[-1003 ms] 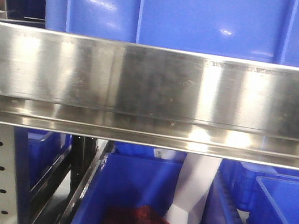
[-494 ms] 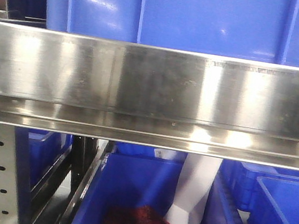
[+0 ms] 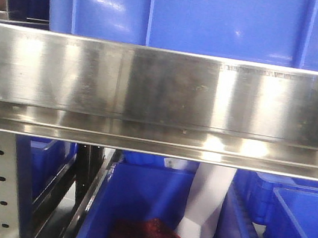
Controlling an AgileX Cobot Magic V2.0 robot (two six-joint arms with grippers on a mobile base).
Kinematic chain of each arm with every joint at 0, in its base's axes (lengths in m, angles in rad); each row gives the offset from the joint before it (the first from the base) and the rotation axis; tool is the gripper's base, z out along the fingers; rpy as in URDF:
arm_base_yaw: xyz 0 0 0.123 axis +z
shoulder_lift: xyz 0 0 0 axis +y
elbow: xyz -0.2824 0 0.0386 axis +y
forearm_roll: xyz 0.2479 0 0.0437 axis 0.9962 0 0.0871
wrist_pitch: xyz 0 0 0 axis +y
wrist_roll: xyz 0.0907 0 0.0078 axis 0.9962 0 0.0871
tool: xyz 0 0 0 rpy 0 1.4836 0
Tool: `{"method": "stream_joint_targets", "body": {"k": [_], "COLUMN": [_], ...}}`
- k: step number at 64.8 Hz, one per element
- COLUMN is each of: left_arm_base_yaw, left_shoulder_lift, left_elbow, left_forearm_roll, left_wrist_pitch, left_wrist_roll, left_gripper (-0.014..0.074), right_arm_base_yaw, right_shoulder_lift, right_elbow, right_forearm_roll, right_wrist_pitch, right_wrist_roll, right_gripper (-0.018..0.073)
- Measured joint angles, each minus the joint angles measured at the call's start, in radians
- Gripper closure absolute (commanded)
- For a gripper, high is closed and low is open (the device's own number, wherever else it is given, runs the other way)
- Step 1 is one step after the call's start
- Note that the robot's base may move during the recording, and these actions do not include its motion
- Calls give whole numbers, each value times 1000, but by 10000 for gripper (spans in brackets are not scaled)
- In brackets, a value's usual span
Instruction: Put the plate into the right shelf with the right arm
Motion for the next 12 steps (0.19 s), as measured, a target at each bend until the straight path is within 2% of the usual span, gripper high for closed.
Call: {"method": "stream_joint_targets", "body": {"k": [12], "left_arm_base_yaw": [0], "left_shoulder_lift": [0], "left_elbow": [0], "left_forearm_roll": [0], "left_wrist_pitch": [0], "left_wrist_roll": [0], "left_gripper": [643], "right_arm_base_yaw": [0], "right_shoulder_lift": [0], "right_elbow": [0], "right_forearm_roll": [0], "right_wrist_pitch": [0], "right_wrist_roll": [0], "right_gripper": [505]}}
